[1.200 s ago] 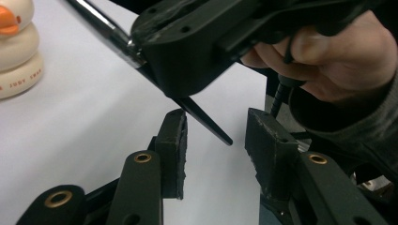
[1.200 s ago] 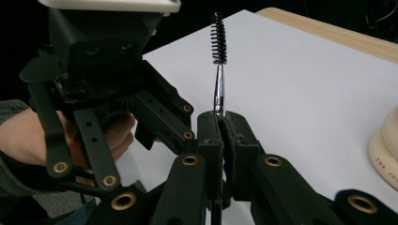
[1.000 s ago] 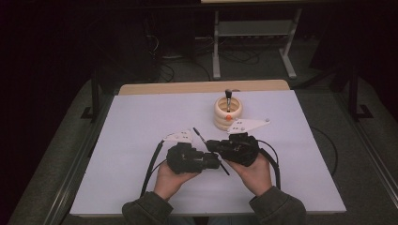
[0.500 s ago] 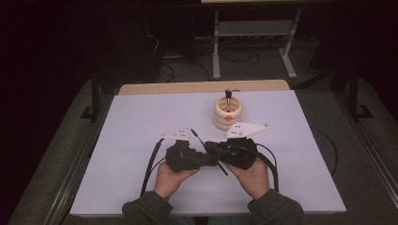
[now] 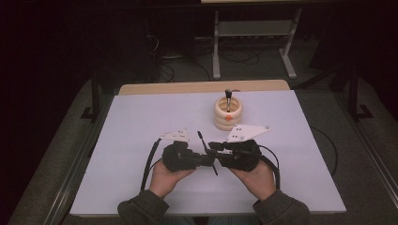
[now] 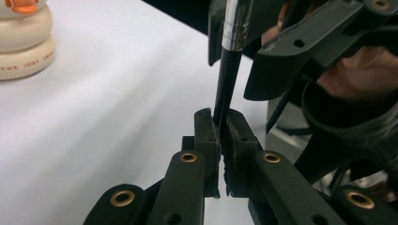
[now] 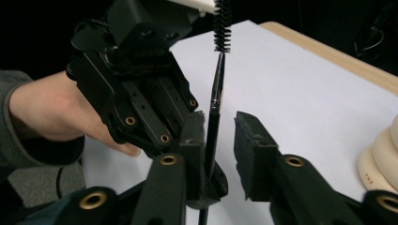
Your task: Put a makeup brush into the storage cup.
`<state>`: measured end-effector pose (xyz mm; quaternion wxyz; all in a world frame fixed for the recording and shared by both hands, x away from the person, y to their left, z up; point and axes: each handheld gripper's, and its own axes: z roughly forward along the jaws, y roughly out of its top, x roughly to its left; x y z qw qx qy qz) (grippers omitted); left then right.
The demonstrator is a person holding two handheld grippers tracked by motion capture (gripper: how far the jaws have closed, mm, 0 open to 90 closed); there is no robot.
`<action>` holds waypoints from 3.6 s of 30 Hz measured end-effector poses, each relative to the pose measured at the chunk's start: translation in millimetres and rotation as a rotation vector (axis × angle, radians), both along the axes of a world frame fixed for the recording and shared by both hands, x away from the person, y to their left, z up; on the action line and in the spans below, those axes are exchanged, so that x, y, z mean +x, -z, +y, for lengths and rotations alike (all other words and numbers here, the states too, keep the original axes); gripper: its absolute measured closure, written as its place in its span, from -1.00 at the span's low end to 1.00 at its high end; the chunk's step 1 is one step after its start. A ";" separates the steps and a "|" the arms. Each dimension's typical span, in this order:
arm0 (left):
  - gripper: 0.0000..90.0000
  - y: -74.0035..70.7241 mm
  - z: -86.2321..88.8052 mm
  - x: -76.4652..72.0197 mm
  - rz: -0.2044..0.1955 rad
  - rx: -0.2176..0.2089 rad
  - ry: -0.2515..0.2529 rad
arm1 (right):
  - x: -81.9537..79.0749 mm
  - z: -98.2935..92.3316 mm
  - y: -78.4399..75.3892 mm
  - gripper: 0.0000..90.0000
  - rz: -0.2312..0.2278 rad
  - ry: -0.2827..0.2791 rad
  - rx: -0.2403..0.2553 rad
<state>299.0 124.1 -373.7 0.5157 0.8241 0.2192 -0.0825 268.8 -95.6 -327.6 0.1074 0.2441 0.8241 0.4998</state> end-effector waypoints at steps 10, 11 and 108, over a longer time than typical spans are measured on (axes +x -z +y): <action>0.90 -8.6 -9.5 -8.4 -0.104 0.148 0.014 | 4.1 2.8 -4.8 0.68 0.064 -0.036 -0.037; 0.90 -8.2 -10.0 -8.7 -0.107 0.151 0.017 | 4.1 2.9 -4.9 0.70 0.071 -0.035 -0.038; 0.37 8.9 60.7 -25.6 -0.168 0.226 -0.143 | 56.9 -60.8 -14.7 0.88 0.169 0.123 -0.055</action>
